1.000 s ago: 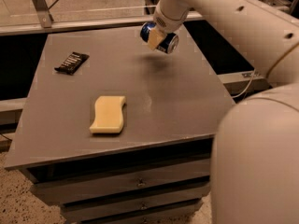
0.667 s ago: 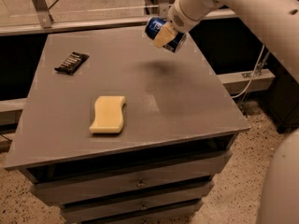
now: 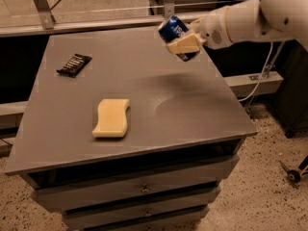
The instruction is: Place pepsi can upright
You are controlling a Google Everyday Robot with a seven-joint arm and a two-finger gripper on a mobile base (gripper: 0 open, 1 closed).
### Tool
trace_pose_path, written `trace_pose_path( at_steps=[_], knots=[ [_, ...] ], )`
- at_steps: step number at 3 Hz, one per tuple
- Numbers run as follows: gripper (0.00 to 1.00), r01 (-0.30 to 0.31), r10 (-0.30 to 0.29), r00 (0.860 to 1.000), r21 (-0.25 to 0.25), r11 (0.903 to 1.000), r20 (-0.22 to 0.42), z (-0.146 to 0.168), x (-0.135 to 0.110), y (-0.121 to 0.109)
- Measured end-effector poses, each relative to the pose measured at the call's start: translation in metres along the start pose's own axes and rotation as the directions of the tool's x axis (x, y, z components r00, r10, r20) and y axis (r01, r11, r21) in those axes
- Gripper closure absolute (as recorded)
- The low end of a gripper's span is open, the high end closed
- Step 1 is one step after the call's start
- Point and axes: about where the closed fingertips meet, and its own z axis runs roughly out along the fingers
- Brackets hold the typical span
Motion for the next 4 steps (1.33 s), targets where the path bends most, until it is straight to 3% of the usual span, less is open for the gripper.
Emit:
trace_pose_path(
  at_steps=[1,2,3,4],
  knots=[
    [1.00,-0.023,0.032,0.987,-0.058,0.9980,0.159,-0.026,0.016,0.006],
    [1.00,-0.042,0.070,0.963,-0.112,0.9928,0.259,-0.039,0.036,0.011],
    [1.00,-0.078,0.142,0.923,-0.186,0.9795,0.358,-0.037,0.060,0.016],
    [0.97,-0.084,0.178,0.893,-0.236,0.9681,0.413,-0.032,0.073,0.019]
  ],
)
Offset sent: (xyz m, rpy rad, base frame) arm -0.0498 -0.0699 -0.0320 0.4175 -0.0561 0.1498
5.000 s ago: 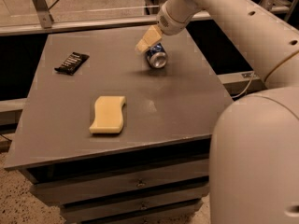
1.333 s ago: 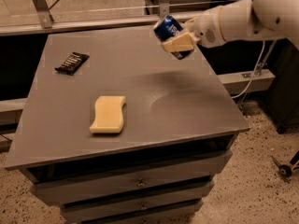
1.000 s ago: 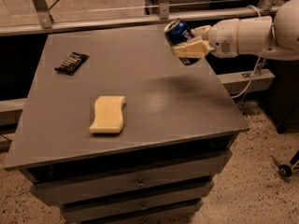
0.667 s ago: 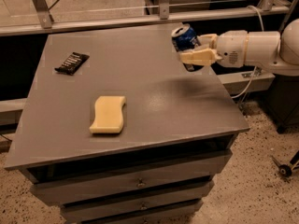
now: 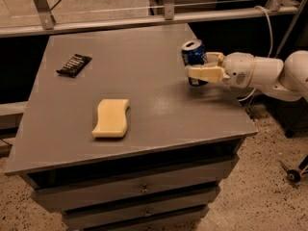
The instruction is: Place pepsi can upright
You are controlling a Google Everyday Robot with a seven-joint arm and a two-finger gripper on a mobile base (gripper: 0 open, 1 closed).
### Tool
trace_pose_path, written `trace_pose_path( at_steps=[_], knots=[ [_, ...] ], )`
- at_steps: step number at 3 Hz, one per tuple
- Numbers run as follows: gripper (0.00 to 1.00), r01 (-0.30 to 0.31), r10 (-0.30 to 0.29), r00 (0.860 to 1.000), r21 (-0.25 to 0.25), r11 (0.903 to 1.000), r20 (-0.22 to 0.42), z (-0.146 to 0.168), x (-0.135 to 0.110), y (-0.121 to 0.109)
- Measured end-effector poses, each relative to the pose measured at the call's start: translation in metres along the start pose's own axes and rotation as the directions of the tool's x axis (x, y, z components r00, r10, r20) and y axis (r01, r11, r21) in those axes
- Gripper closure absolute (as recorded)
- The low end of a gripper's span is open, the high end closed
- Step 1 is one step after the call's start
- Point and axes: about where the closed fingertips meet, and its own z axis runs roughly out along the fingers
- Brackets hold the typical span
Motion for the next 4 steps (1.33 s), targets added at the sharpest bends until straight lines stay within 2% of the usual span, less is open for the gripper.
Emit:
trace_pose_path(
  at_steps=[1,2,4],
  knots=[
    [0.74,0.017,-0.016,1.000,-0.041,0.9990,0.023,0.000,0.006,0.003],
    [0.51,0.026,-0.024,0.999,-0.059,0.9979,0.038,-0.004,0.015,0.005],
    [0.04,0.000,0.003,0.999,-0.061,0.9981,0.051,-0.016,0.036,0.008]
  ],
)
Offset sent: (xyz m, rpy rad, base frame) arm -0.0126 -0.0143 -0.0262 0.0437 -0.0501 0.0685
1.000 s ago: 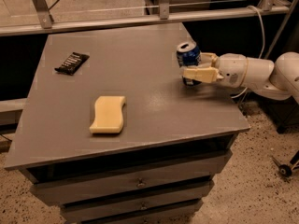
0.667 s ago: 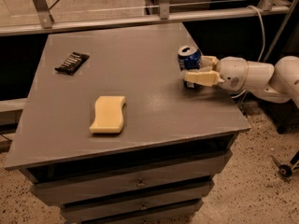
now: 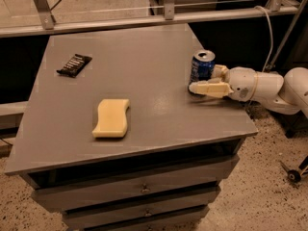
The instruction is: Place pepsi can upright
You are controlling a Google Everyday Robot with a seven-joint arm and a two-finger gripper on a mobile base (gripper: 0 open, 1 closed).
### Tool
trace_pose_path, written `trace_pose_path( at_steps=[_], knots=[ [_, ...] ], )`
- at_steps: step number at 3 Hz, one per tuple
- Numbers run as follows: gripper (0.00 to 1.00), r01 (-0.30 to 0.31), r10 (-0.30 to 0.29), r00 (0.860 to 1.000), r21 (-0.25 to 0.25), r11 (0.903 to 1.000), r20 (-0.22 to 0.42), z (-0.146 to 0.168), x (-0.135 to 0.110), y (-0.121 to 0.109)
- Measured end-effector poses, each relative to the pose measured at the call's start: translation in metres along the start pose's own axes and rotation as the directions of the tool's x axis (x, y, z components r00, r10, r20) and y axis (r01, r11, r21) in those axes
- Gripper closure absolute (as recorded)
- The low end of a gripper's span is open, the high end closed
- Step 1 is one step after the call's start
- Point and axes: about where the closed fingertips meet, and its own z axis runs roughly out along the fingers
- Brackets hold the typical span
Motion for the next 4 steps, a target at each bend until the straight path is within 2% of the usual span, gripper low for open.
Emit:
trace_pose_path(
  at_steps=[1,2,3,4],
  knots=[
    [0.00,-0.008,0.008,1.000,0.012,0.9999,-0.010,-0.009,0.005,0.002],
    [0.00,0.008,-0.007,0.999,0.024,0.9997,-0.037,-0.022,-0.002,0.003],
    [0.00,0.095,-0.088,0.991,0.060,0.9937,-0.101,-0.053,-0.043,0.008],
    [0.00,0.172,-0.154,0.975,0.103,0.9797,-0.163,-0.080,-0.084,0.016]
  ],
)
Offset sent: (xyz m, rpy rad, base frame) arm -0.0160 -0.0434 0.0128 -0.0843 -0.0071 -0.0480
